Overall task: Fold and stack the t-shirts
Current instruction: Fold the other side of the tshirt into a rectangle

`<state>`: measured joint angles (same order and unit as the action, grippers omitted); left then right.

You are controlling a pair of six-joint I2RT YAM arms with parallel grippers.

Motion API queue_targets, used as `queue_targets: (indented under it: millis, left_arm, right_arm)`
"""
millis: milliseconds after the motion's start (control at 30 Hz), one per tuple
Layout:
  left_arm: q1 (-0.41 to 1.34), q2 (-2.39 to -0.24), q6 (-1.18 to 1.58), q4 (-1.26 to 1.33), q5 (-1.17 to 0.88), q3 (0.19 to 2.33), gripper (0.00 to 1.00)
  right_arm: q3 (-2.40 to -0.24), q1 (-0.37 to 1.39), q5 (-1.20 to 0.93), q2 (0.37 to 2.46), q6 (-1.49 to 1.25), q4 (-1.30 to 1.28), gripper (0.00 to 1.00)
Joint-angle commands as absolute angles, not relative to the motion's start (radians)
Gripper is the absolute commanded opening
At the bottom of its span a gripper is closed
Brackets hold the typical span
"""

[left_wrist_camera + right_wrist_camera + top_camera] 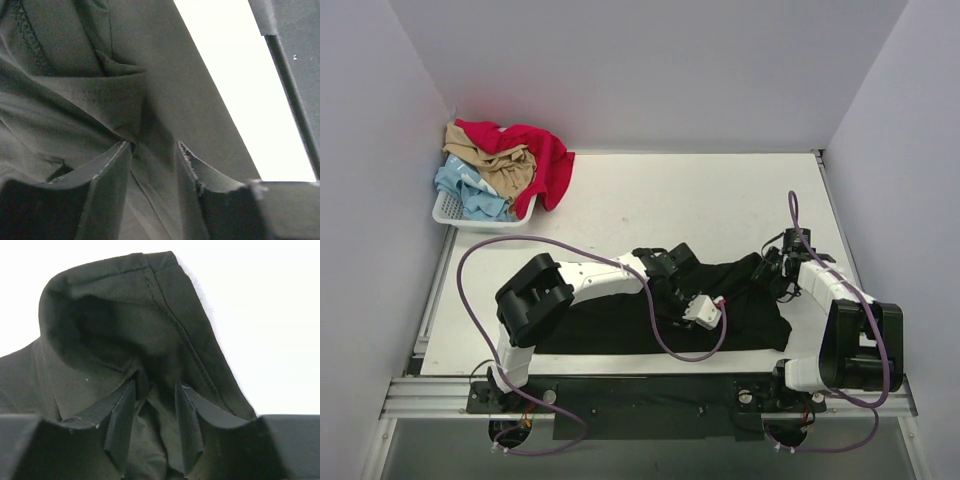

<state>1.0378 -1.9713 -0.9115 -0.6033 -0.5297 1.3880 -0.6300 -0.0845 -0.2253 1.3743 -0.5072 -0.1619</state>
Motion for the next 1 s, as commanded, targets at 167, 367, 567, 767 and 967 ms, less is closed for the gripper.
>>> queue_targets:
  millis: [167, 367, 567, 767, 967]
  left_arm:
    - [1.046, -1.914, -0.787, -0.687, -0.679, 1.581, 0.67]
    - [1.095, -1.976, -0.644, -0.546, -0.592, 1.586, 0.64]
    - [1.121, -2.023, -0.629, -0.467, -0.508, 1.537, 0.61]
    - [1.124, -1.999, -0.656, -0.462, -0.52, 1.482, 0.15]
    - [1.106, -1.95, -0.779, -0.583, -0.571, 1.456, 0.0]
  right_arm:
    - [-0.741, -0.006, -0.012, 1.096, -0.506, -0.42, 0.43]
    - [-0.681, 0.054, -0.072, 0.919, -0.598, -0.519, 0.4]
    - [-0.516, 0.081, -0.253, 0.911, -0.689, -0.411, 0.19]
    - [-0.377, 0.117, -0.345, 0.934, -0.741, -0.334, 0.0]
    - [-0.276, 0.12, -0.325, 0.753, -0.794, -0.428, 0.0]
